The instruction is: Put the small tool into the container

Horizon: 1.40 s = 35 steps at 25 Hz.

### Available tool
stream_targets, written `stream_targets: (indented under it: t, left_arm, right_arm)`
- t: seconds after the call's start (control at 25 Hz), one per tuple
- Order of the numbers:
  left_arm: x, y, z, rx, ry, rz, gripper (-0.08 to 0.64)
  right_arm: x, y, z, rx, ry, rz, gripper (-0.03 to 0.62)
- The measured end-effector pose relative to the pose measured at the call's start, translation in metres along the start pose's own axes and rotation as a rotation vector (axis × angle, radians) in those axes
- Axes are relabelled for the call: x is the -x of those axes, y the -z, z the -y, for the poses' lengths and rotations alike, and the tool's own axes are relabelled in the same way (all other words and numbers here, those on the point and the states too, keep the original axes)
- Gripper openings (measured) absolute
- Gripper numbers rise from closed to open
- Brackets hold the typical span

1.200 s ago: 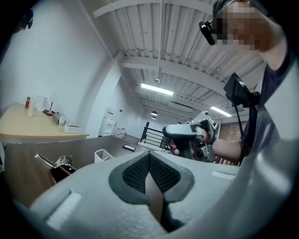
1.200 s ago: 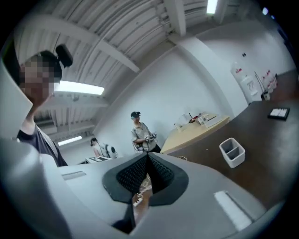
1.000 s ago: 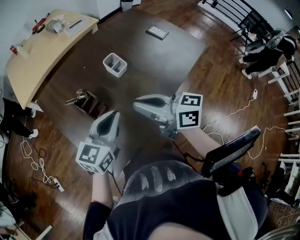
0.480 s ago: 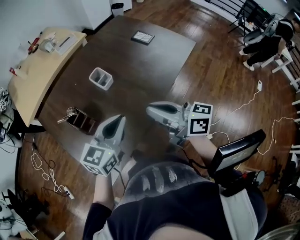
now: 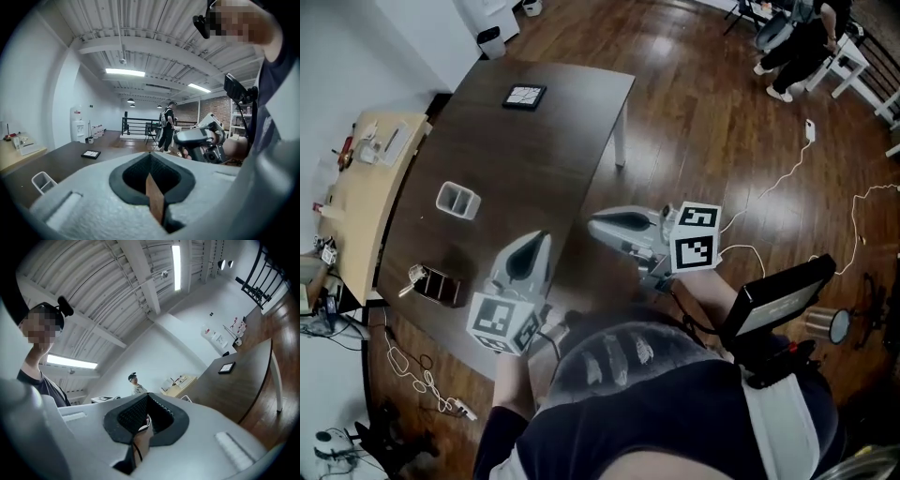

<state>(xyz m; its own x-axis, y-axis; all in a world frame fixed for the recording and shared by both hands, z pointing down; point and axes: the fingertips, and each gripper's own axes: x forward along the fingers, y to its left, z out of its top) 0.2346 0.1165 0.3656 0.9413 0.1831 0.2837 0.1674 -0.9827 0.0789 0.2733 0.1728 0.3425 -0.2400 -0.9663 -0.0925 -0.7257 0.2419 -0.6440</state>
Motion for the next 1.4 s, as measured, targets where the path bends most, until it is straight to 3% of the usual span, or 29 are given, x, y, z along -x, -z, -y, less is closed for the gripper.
stream_targets:
  t: [0.08,0.32,0.56,0.92,1.2,1.4]
  left_arm:
    - [-0.022,-0.007,0.015,-0.013,0.029,0.000,0.000]
    - [-0.068,-0.031,0.046,-0.157,0.108,-0.024,0.000]
    - [-0.097,-0.028,0.044,-0.104,0.173,-0.050,0.000]
    - [-0.146,-0.051,0.018,-0.043,0.346,0.055,0.000]
    - [-0.172,-0.054,-0.001,-0.008,0.427,0.094,0.000]
    - [-0.184,-0.055,-0.014,0.000,0.450,0.111,0.000]
  right_arm:
    - [0.020,-0.005,0.003,0.011,0.003,-0.003,0.002]
    - [0.071,-0.015,0.022,-0.006,0.071,0.030,0.002]
    - [0.078,-0.024,0.051,-0.044,0.138,0.065,0.002]
    - [0.064,-0.064,0.085,0.009,0.291,0.069,0.002]
    - [0.057,-0.088,0.103,-0.003,0.387,0.101,0.002]
    - [0.047,-0.095,0.107,0.039,0.430,0.097,0.002]
